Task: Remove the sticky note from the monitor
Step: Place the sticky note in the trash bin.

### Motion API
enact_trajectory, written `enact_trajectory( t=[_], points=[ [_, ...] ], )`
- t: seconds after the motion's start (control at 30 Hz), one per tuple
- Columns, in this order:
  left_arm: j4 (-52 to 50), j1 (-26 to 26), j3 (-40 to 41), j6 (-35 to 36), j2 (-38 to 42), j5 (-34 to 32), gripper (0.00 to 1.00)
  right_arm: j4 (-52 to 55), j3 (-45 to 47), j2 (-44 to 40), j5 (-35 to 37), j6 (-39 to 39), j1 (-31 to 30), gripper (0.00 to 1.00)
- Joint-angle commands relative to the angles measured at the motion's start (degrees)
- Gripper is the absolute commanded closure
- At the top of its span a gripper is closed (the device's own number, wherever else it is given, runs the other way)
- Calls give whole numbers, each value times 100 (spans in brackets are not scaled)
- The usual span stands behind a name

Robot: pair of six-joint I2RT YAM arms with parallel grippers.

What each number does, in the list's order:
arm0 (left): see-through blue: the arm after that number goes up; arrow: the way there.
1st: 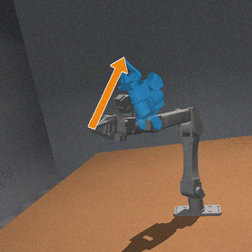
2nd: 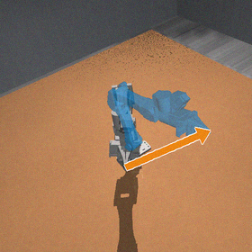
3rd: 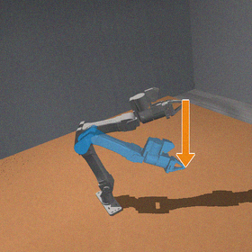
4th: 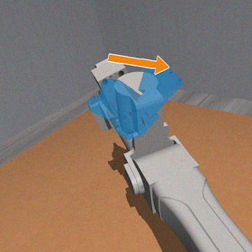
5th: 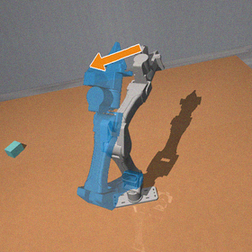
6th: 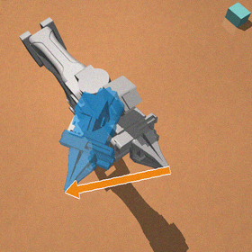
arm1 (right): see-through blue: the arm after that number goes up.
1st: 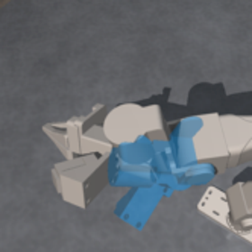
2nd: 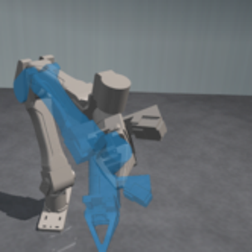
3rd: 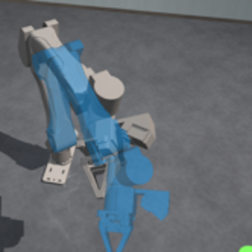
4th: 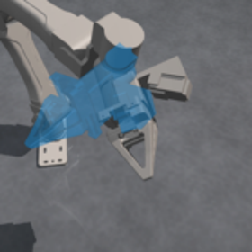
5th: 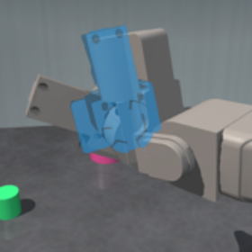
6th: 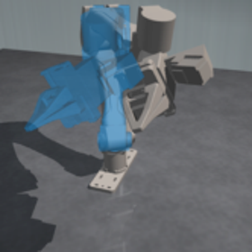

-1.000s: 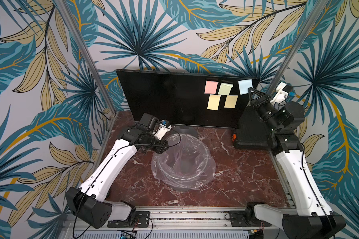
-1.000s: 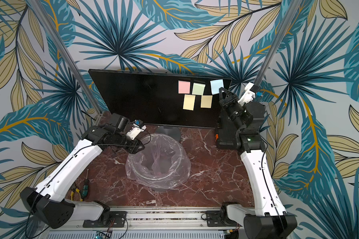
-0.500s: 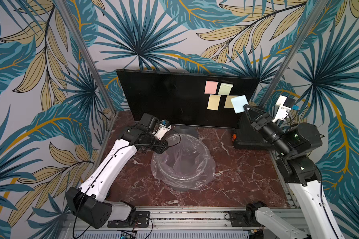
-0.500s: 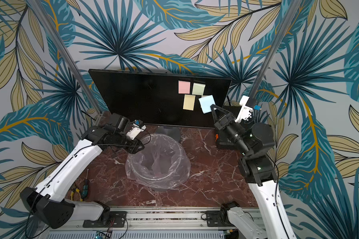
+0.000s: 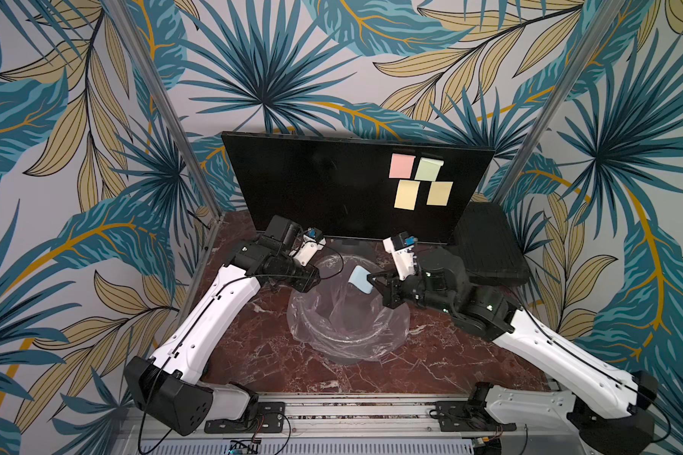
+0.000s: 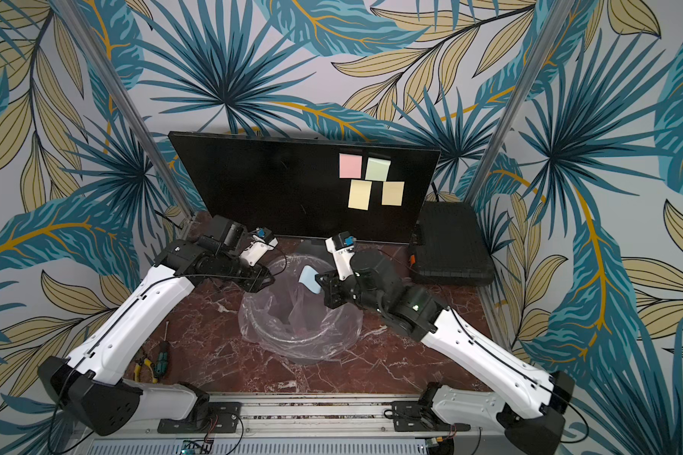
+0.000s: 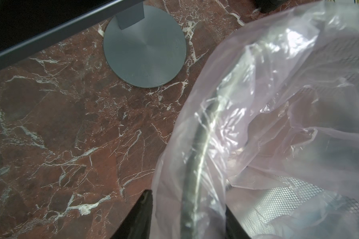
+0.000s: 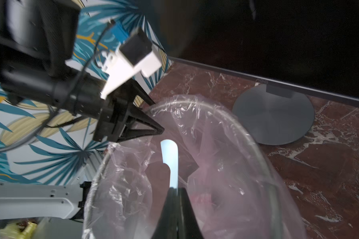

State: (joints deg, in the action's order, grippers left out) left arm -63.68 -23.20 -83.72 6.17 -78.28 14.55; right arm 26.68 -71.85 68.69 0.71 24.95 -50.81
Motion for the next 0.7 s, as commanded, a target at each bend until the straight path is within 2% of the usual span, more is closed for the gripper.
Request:
enact_trajectory(
  t=[0.0, 0.07, 0.13, 0.27, 0.33, 0.43, 0.57, 0.67],
  points=[
    [53, -5, -145, 70, 19, -12, 54, 243, -223, 304, 399, -447, -166, 100],
    [38, -2, -176, 53, -7, -13, 54, 261, -208, 402, 352, -448, -218, 92],
    [19, -2, -195, 47, -7, 8, 54, 280, -176, 411, 317, -455, -253, 63],
    [14, -6, -206, 58, 12, -9, 54, 430, -278, 314, 299, -457, -273, 34],
    [11, -8, -206, 66, 23, -12, 54, 374, -315, 191, 327, -431, -269, 29],
    [8, -5, -197, 74, 48, -28, 54, 301, -417, 32, 312, -412, -272, 27],
    [12, -7, -198, 79, 64, -49, 54, 445, -641, 191, 141, -495, -271, 28],
    [22, -2, -206, 79, 37, -48, 54, 481, -692, 279, 304, -426, -273, 33]
  ],
)
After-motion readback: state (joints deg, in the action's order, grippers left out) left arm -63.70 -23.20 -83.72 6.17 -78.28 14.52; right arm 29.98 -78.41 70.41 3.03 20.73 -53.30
